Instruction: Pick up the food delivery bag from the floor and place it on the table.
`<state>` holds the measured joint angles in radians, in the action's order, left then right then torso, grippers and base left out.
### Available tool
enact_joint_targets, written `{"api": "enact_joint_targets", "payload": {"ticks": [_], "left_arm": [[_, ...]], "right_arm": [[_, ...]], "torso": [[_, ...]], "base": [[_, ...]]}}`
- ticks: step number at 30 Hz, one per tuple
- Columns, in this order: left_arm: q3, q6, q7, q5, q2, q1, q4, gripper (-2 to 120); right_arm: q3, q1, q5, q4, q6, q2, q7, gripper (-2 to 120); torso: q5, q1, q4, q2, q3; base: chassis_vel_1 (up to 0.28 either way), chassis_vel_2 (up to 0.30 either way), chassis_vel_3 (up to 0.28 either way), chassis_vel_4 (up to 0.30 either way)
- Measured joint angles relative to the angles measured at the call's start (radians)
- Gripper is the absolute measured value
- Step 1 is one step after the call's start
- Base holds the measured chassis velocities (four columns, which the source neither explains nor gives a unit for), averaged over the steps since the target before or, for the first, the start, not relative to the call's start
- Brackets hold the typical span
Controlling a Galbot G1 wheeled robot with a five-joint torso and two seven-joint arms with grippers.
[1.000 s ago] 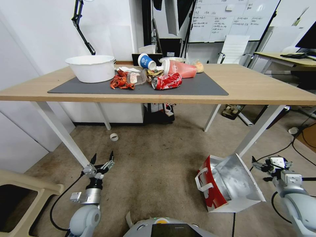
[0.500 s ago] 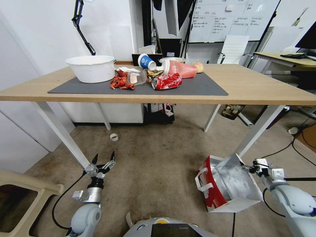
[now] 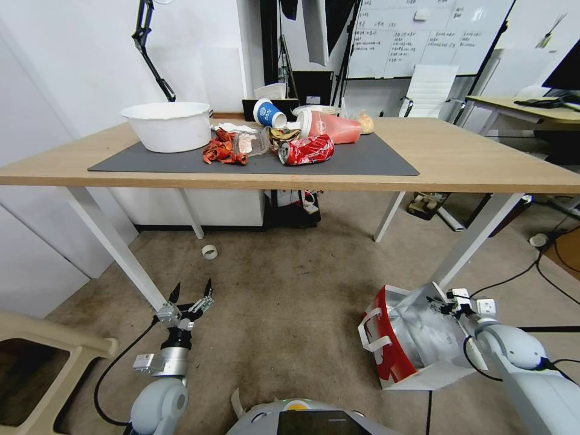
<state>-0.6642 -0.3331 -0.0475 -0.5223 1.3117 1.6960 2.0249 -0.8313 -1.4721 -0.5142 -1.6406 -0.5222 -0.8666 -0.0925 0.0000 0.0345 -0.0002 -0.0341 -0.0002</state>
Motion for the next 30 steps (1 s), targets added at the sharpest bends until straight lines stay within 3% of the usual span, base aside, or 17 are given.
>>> {"api": "enact_joint_targets", "payload": {"ticks": [4, 5, 12, 13, 21, 30], "left_arm": [[0.000, -0.001, 0.002, 0.002, 0.002, 0.001, 0.001, 100], [0.000, -0.003, 0.002, 0.002, 0.002, 0.001, 0.001, 100], [-0.001, -0.004, 0.001, 0.002, -0.003, 0.000, 0.001, 100], [-0.003, -0.005, 0.001, 0.002, -0.004, -0.001, -0.004, 100], [-0.004, -0.013, -0.010, 0.002, -0.009, -0.004, -0.013, 100], [-0.012, -0.028, -0.029, 0.002, -0.009, -0.003, -0.018, 100]], "right_arm": [[-0.002, -0.007, -0.006, -0.002, 0.000, -0.001, 0.000, 37], [-0.005, -0.011, -0.007, -0.004, 0.001, -0.001, -0.001, 28], [-0.009, -0.018, -0.007, -0.009, 0.003, -0.004, -0.003, 9], [-0.010, -0.022, -0.007, -0.010, 0.004, -0.005, -0.002, 0], [-0.030, -0.058, -0.020, -0.044, 0.007, -0.002, -0.010, 0], [-0.041, -0.162, -0.194, -0.250, -0.014, 0.050, -0.043, 0]], "torso": [[0.0000, 0.000, 0.0001, 0.000, 0.000], [-0.0001, 0.000, 0.0001, 0.000, 0.000], [-0.0001, 0.000, 0.0002, 0.000, 0.000], [0.0000, 0.000, 0.0000, 0.000, 0.000], [0.0001, 0.000, -0.0001, 0.000, 0.000], [0.0000, 0.000, 0.0000, 0.000, 0.000]], "base": [[0.000, 0.000, 0.000, 0.000], [0.000, 0.000, 0.000, 0.000], [0.000, 0.000, 0.000, 0.000], [0.000, 0.000, 0.000, 0.000], [0.000, 0.000, 0.000, 0.000], [0.000, 0.000, 0.000, 0.000]]}}
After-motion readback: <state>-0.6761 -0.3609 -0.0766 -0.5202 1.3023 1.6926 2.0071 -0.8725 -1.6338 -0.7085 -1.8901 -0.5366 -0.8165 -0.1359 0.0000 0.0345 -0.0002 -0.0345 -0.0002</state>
